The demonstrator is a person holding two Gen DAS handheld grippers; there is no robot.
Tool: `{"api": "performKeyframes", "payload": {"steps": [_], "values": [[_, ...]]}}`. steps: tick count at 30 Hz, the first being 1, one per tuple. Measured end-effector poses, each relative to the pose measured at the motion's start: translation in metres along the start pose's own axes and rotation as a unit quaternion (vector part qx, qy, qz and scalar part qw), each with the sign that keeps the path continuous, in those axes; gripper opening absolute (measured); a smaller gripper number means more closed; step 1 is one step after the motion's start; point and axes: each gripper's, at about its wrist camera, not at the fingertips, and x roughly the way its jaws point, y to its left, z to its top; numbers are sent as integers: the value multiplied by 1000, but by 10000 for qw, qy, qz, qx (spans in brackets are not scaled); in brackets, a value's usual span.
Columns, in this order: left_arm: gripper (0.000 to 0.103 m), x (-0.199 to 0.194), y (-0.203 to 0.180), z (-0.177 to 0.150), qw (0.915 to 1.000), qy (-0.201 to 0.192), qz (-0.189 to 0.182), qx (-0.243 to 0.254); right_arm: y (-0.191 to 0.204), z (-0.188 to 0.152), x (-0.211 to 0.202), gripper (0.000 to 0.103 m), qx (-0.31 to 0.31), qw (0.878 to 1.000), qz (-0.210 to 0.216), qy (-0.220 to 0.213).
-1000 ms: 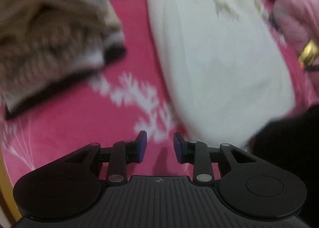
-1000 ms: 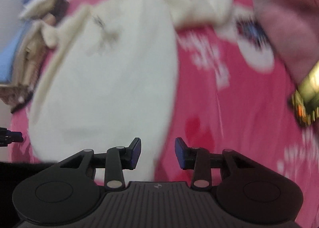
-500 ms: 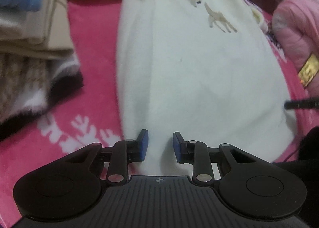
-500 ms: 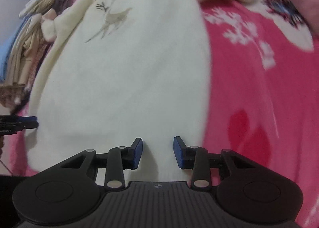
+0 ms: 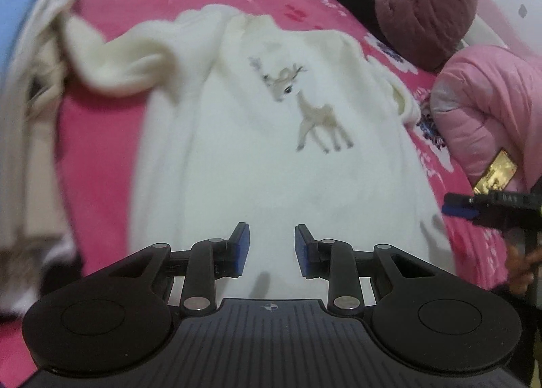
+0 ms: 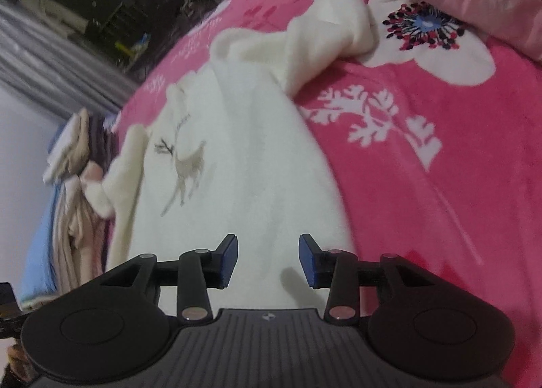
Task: Fold clothes
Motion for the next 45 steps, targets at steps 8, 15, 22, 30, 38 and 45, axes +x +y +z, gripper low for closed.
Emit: {"api": "performKeyframes", "payload": {"steps": [8,15,22,30,38,45], "values": [[29,6,13,13,9979,-368,472,-262,18,11,10,43,-399,9989,-97,-226],[30,0,46,18,9903,-793,1040,-476,33,26,36,45,-578,9980,-133,-195],[31,41,48,46,9883,-873,1249,-84,44,22,42,45,-538,9982,-86,-248],[18,82,80,84,9874,-891,830,-1013,40,11,38,45,-393,9988,-191,-199],[12,6,100,72,9624,-1981,1574,-988,28,9,34,45,-285,9990,-228,-261],[23,67,63,37,9272,-1229,3281,1327,11,8,35,45,-98,9986,-384,-364]]}}
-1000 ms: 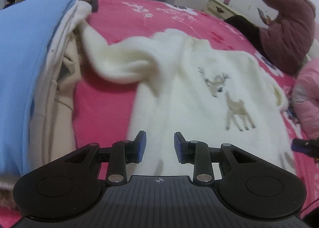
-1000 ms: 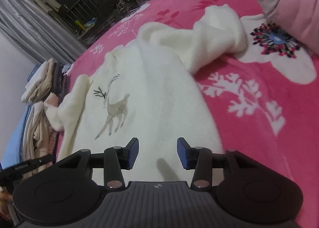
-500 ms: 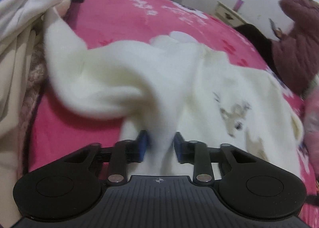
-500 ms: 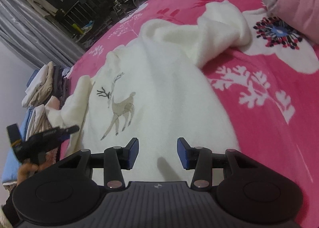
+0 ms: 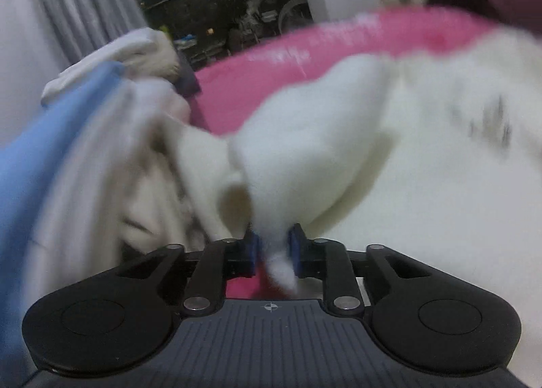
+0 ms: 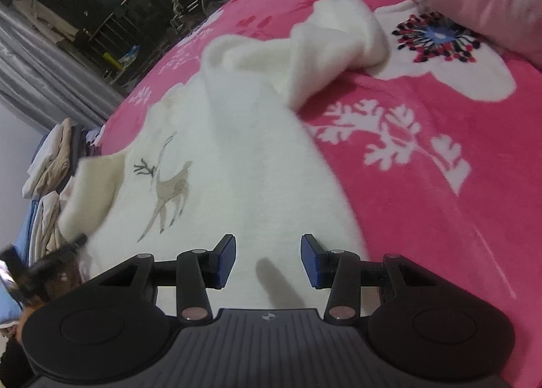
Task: Fold clothes
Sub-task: 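Grasp the sweater sleeve with the left gripper and lay it across the body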
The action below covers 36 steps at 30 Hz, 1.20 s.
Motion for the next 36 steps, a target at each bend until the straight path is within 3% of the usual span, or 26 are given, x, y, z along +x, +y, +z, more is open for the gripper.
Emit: {"api": "performKeyframes", "payload": {"steps": [3,6,12,14,16,18,19,24,28,32,35,36], "values": [[25,-1,-6,-4,9999,106,44,96,-3,-2,-5,45,-120,9998,-100,-84],[35,-10,-1,6,9997,228,67,41,-5,-3,-6,45,-184,9996,-178,-147],[37,-25,16,29,9979,599,-113,-209,-3,-5,-4,45,-335,9987,-207,-333],[42,-17,23,41,9942,858,-330,-564,-2,-7,-3,45,-425,9984,-197,-314],[45,-10,33,45,9834,1299,-702,-1058,0,-9,-2,45,-533,9979,-215,-314],[44,-2,40,47,9717,1682,-846,-1426,2,-10,-2,46,-628,9972,-231,-322],[44,-5,38,50,9734,1682,-750,-1361,2,-10,-1,46,-658,9970,-229,-331],[45,-34,21,64,9854,1375,-531,-848,2,-10,1,48,-753,9963,-207,-359],[50,-74,8,71,9978,623,-140,-183,3,-10,2,49,-806,9959,-174,-369],[53,-107,-5,68,9981,-42,353,499,4,-11,-1,49,-898,9950,-173,-407],[55,-119,-11,64,9979,-166,95,622,7,-12,-1,49,-956,9944,-155,-416],[55,-118,-15,64,9982,-89,-175,570,7,-12,-1,49,-958,9945,-140,-408]]}}
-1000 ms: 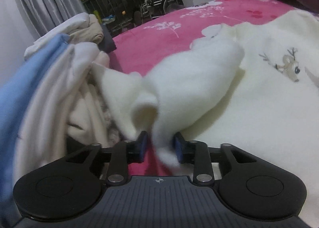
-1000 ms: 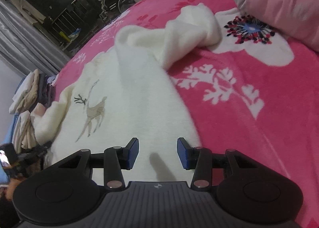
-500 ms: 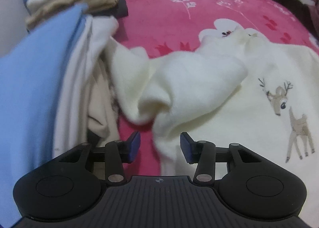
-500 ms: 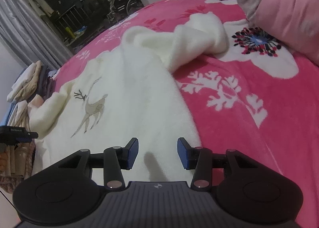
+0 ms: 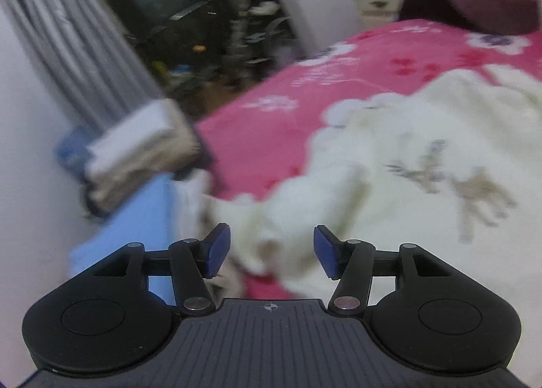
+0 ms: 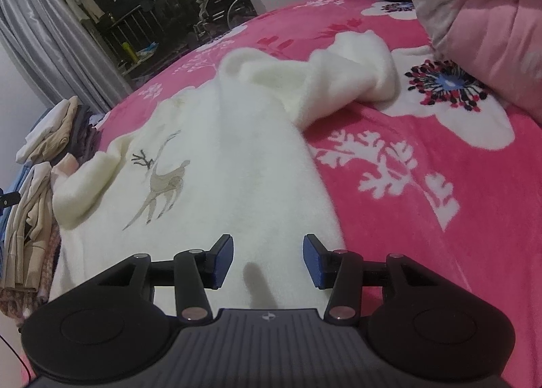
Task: Fold clothes
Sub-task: 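Grasp the sweater sleeve with the left gripper and lay it across the body, then reach the right gripper to the sleeve cuff and close on it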
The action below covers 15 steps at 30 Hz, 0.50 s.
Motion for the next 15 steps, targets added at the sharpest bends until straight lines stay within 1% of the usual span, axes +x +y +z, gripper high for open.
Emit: {"api": "performKeyframes", "payload": {"steps": [2,5,7,10,13,15], "values": [[55,3,-8,2,9983,127,-556,-117,1,-1,0,49,9,10000,24,16],[55,11,-24,14,9935,220,-1098,-219,3,-2,-1,49,-1,10000,36,16],[55,16,-40,29,9893,179,-1442,-114,1,-2,-2,49,37,10000,31,-4],[55,31,-66,53,9832,133,-1820,25,-2,-1,-1,51,184,9998,25,-34],[55,56,-94,73,9782,136,-2072,43,-7,-1,1,51,331,9994,32,-67],[55,72,-112,79,9760,108,-2176,-8,-10,0,1,51,381,9992,26,-112]]}}
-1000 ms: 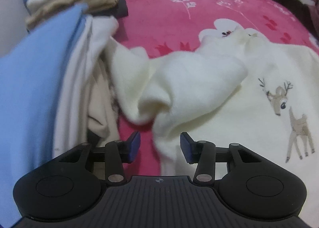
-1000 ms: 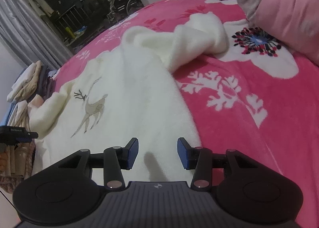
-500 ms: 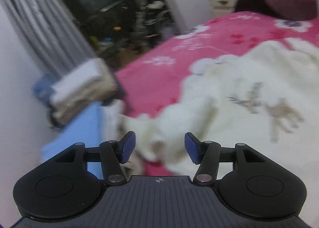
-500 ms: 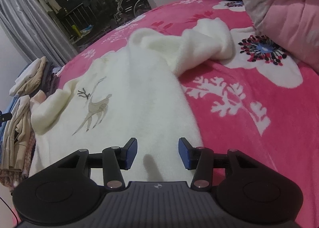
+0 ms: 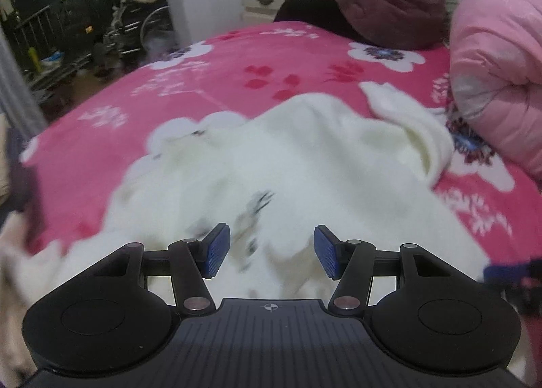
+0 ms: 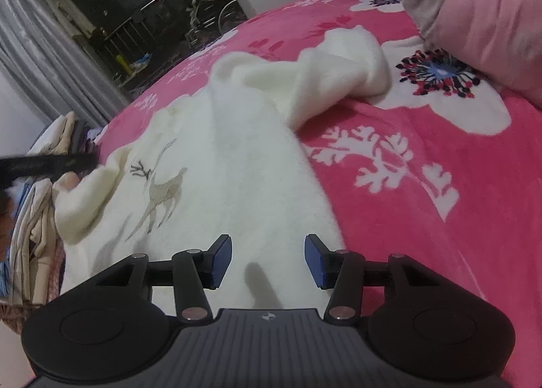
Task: Fold clothes
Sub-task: 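Reach the right gripper to the sleeve cuff and close on it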
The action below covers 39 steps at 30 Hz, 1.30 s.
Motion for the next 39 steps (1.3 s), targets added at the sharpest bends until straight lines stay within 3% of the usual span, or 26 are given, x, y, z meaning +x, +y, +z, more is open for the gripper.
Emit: {"api": "performKeyframes", "payload": {"steps": [5,10,14,19,24,28,39], "values": [[55,36,-17,10,9987,-92,-375,-328,-8,15,-8,53,-13,9993,-131,-340],[55,67,-22,19,9955,-217,-684,-627,-14,65,-2,56,-227,9962,-434,-725],[55,90,-30,20,9931,-254,-898,-716,-9,120,27,56,-299,9933,-644,-914],[55,111,-36,17,9920,-205,-1054,-658,3,185,91,56,-307,9875,-1094,-1092],[55,117,-34,13,9913,-202,-1161,-591,-5,227,162,56,-205,9809,-1734,-860],[55,117,-36,11,9909,-302,-1213,-501,-15,236,198,56,-326,9767,-2071,-469],[55,125,-39,8,9899,-403,-1280,-455,-23,251,227,61,-619,9702,-2338,-157]]}}
